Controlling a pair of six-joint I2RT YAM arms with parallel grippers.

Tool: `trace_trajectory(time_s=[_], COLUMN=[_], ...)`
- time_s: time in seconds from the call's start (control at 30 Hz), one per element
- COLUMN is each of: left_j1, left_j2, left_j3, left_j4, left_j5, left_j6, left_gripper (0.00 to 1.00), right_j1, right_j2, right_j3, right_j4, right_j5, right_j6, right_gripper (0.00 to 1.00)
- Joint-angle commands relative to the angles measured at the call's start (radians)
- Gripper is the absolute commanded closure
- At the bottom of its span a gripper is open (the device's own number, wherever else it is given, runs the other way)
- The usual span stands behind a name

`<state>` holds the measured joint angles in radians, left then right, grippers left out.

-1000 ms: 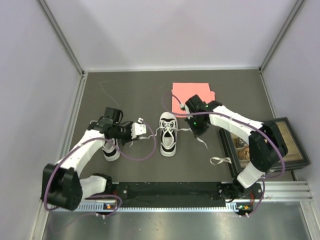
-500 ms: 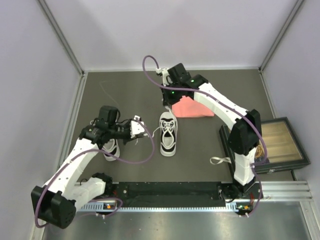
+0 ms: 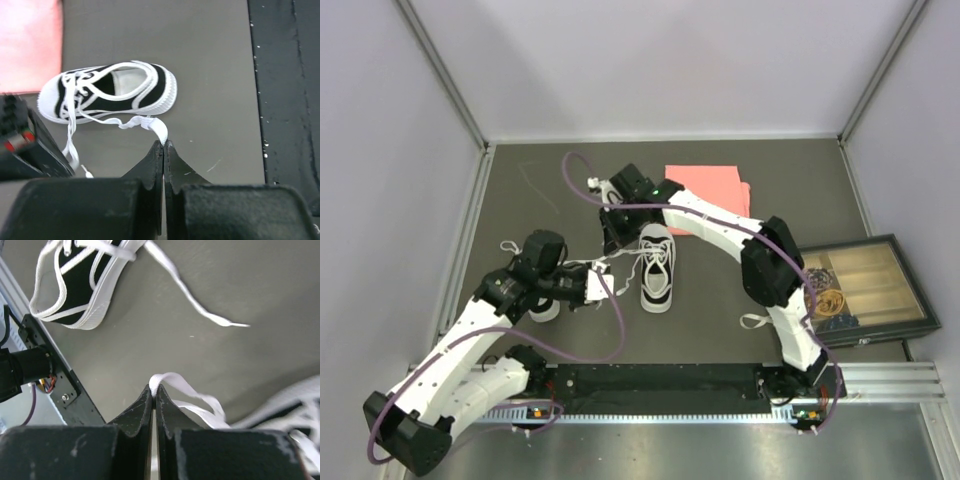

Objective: Tie the shoes

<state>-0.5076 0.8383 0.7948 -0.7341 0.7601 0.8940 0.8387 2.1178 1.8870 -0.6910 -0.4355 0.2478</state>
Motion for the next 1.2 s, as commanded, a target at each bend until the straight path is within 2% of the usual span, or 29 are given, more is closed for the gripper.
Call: trace_trajectory(time_s=[0.0, 0.03, 0.07, 0.13, 0.17, 0.33, 0.47, 0.53, 0.67, 0.77, 0.87, 0.93, 1.17], left_j1=[-0.022, -0.023, -0.025, -0.034, -0.032, -0.035, -0.035, -0.035, -0.035, -0.035, -0.022, -0.014, 0.122], left_j2=[-0.036, -0.039, -0.042, -0.048, -0.047, -0.036, 0.024, 0.057, 0.142, 0.194, 0.244, 0.283, 0.589], left_j3=[-0.026, -0.031, -0.035, -0.040, -0.040, -0.040, -0.016, 0.012, 0.050, 0.083, 0.104, 0.122, 0.260], left_j4=[-0.016, -0.019, -0.018, -0.018, -0.018, 0.028, 0.113, 0.145, 0.208, 0.216, 0.298, 0.390, 0.601], left_j5=[-0.008, -0.008, -0.008, -0.010, -0.008, -0.004, 0.016, 0.004, -0.001, 0.018, -0.024, -0.071, -0.162], left_j6=[-0.023, -0.024, -0.027, -0.030, -0.032, -0.061, -0.116, -0.168, -0.155, -0.118, -0.187, -0.243, -0.467], left_gripper=[1.00, 1.00, 1.00, 1.00, 1.00, 1.00, 1.00, 1.00, 1.00, 1.00, 1.00, 1.00, 1.00], right_j1=[0.056, 0.059, 0.063, 0.063, 0.063, 0.037, -0.018, -0.055, -0.104, -0.119, -0.121, -0.136, -0.185], right_j2=[0.051, 0.057, 0.062, 0.054, 0.045, -0.031, -0.126, -0.191, -0.268, -0.294, -0.326, -0.393, -0.536], right_j3=[0.049, 0.058, 0.061, 0.058, 0.057, 0.052, 0.008, -0.032, -0.077, -0.101, -0.118, -0.192, -0.391], right_j4=[0.056, 0.041, 0.033, 0.021, 0.022, 0.030, 0.080, 0.100, 0.107, 0.104, 0.070, 0.109, 0.119], right_j5=[-0.048, -0.051, -0.057, -0.052, -0.037, -0.022, -0.048, -0.057, -0.078, -0.091, -0.051, -0.026, 0.027], right_j6=[0.038, 0.033, 0.031, 0.033, 0.031, 0.051, 0.093, 0.107, 0.110, 0.108, 0.102, 0.123, 0.128], right_gripper=[0.94, 0.91, 0.81, 0.70, 0.61, 0.50, 0.32, 0.26, 0.14, 0.14, 0.18, 0.18, 0.21])
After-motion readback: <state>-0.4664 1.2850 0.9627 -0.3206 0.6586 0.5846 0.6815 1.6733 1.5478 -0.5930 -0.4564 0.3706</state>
